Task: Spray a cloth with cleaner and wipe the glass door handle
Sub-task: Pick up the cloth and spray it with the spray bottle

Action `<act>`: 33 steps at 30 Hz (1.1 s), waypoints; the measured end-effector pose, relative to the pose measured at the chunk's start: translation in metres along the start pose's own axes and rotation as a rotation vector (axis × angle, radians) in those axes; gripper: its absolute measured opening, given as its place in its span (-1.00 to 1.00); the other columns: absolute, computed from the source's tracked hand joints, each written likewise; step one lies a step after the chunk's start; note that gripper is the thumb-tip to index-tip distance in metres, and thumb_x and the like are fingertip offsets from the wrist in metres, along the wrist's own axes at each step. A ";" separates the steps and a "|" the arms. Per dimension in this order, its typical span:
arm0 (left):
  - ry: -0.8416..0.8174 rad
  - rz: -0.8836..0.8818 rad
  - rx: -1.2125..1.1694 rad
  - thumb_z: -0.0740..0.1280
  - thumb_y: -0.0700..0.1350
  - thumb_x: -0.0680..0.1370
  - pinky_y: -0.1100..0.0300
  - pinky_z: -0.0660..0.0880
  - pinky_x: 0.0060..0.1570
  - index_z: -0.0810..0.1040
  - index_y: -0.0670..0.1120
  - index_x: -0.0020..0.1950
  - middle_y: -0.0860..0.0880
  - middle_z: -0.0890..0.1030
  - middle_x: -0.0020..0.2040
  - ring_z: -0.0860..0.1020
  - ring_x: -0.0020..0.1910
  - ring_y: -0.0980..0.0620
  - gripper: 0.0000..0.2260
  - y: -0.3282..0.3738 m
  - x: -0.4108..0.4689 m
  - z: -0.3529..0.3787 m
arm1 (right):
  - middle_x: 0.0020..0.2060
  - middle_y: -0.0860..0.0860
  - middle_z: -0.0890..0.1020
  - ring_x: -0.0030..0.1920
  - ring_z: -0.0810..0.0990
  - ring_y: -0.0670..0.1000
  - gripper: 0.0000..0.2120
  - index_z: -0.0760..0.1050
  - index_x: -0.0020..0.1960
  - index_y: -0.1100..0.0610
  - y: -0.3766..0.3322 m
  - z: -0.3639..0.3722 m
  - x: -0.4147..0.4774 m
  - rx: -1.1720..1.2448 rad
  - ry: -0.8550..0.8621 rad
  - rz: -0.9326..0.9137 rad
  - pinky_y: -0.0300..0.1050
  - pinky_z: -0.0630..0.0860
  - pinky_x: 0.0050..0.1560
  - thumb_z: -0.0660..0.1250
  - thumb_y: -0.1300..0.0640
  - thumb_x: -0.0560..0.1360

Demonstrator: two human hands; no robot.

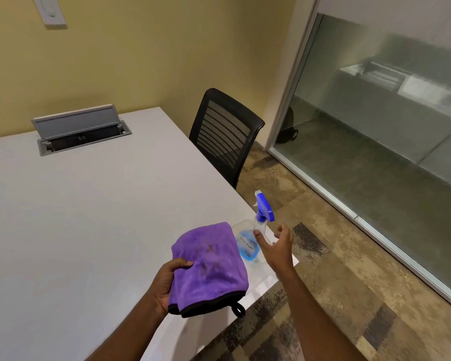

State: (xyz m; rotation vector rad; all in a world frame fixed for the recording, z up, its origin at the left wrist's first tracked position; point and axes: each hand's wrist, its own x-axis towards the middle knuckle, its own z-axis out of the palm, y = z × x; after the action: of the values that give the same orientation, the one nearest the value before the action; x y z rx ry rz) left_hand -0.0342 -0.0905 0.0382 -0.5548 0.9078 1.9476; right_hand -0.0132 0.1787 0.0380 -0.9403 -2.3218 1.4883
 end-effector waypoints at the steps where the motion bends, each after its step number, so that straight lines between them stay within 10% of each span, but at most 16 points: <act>1: -0.013 -0.005 -0.013 0.52 -0.30 0.16 -0.13 0.60 -0.10 0.47 -0.19 0.21 -0.26 0.63 -0.02 0.62 -0.10 -0.30 -0.37 0.002 -0.002 0.001 | 0.40 0.11 0.29 0.34 0.38 0.08 -0.17 0.16 0.48 0.16 -0.003 -0.002 0.010 0.003 -0.030 -0.013 0.00 0.45 0.25 0.51 -0.06 0.38; 8: -0.051 0.025 -0.071 0.41 -0.31 0.28 -0.10 0.61 -0.12 0.49 -0.22 0.17 -0.25 0.62 -0.02 0.61 -0.10 -0.28 -0.55 0.010 -0.007 0.008 | 0.46 0.05 0.29 0.35 0.42 0.10 -0.18 0.08 0.52 -0.04 -0.026 0.007 0.055 0.115 -0.270 -0.091 0.18 0.46 0.32 0.49 0.00 0.42; 18: 0.017 0.097 -0.017 0.39 -0.21 0.30 -0.08 0.58 0.01 0.68 -0.25 -0.02 -0.23 0.65 -0.01 0.62 -0.09 -0.25 -0.72 0.029 -0.006 0.008 | 0.01 0.15 0.64 0.12 0.61 0.18 -0.49 0.44 0.29 0.21 -0.041 0.015 0.059 0.214 -0.229 0.041 0.17 0.52 0.24 0.45 -0.01 0.44; 33: -0.058 0.179 -0.050 0.31 -0.24 0.31 -0.02 0.61 -0.13 0.57 -0.20 0.00 -0.19 0.64 -0.14 0.63 -0.21 -0.21 -0.73 0.045 0.022 0.038 | -0.41 -0.09 0.57 -0.38 0.54 -0.19 -0.89 0.50 -0.07 0.05 -0.140 -0.030 0.017 -0.252 -0.824 -0.226 -0.37 0.48 -0.31 0.40 0.05 0.50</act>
State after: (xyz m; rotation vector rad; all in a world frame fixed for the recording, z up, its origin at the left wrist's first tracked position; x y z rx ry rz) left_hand -0.0853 -0.0648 0.0644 -0.4563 0.9004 2.1408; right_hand -0.0663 0.1721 0.1716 -0.0513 -3.0907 1.7198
